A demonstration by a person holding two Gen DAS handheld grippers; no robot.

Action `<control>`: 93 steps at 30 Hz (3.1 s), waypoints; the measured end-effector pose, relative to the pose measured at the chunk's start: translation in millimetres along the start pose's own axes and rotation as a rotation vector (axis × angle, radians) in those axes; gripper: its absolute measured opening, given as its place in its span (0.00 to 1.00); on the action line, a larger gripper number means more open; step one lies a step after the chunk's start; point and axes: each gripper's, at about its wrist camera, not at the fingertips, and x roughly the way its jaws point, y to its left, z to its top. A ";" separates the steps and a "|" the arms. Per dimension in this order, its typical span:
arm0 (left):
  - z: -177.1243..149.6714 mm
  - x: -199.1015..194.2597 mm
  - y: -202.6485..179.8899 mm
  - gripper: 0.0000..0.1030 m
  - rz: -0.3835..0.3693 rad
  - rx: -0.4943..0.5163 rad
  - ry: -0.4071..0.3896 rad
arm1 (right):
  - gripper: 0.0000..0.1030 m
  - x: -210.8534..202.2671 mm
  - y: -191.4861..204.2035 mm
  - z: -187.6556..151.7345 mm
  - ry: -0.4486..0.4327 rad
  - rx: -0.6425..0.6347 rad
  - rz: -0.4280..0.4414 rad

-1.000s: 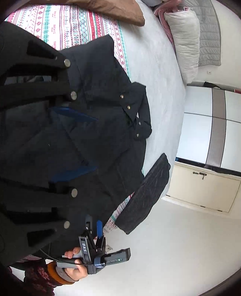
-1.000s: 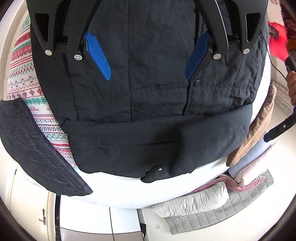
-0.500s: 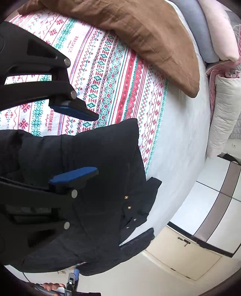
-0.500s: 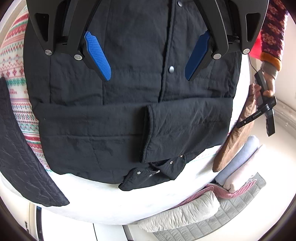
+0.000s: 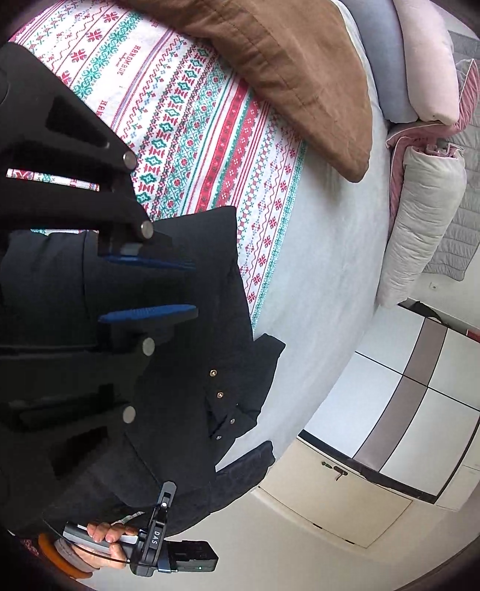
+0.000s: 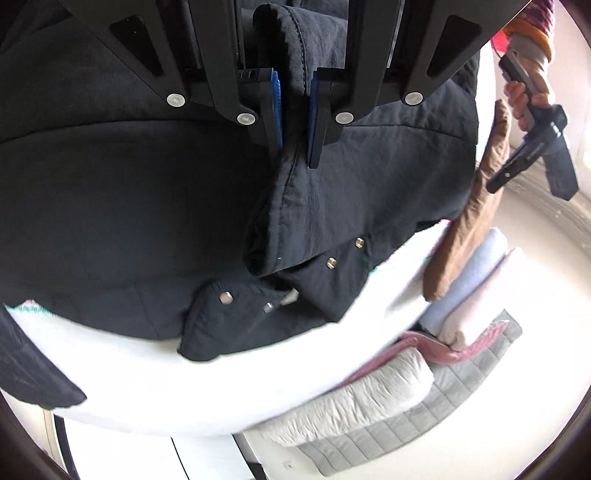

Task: Fold large clothes

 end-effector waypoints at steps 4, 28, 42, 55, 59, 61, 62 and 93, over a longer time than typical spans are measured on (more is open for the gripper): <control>-3.2 23.0 -8.7 0.20 0.003 0.029 0.045 | 0.09 -27.8 -0.1 -11.8 -0.040 -0.065 -0.109; -16.5 21.2 -8.4 0.45 0.040 0.097 0.086 | 0.45 -26.8 -8.5 -33.6 -0.021 -0.158 -0.283; -51.7 -7.5 -31.6 0.70 0.027 0.121 0.139 | 0.54 -40.3 -23.9 -57.3 0.047 -0.105 -0.289; -92.0 6.3 -11.7 0.21 0.157 0.037 0.256 | 0.71 -114.6 -23.3 -96.4 0.035 -0.143 -0.338; -93.1 3.5 5.8 0.21 0.224 -0.043 0.213 | 0.71 -123.7 -33.6 -105.5 0.033 -0.127 -0.344; -93.6 0.8 3.2 0.24 0.227 -0.043 0.211 | 0.71 -127.2 -42.0 -109.4 0.037 -0.103 -0.349; -92.7 -3.2 -3.0 0.25 0.242 -0.018 0.208 | 0.71 -129.5 -46.4 -111.2 0.043 -0.091 -0.348; -220.6 -243.2 -55.4 0.99 0.070 0.002 0.321 | 0.86 -306.7 -35.0 -259.2 0.047 -0.155 -0.353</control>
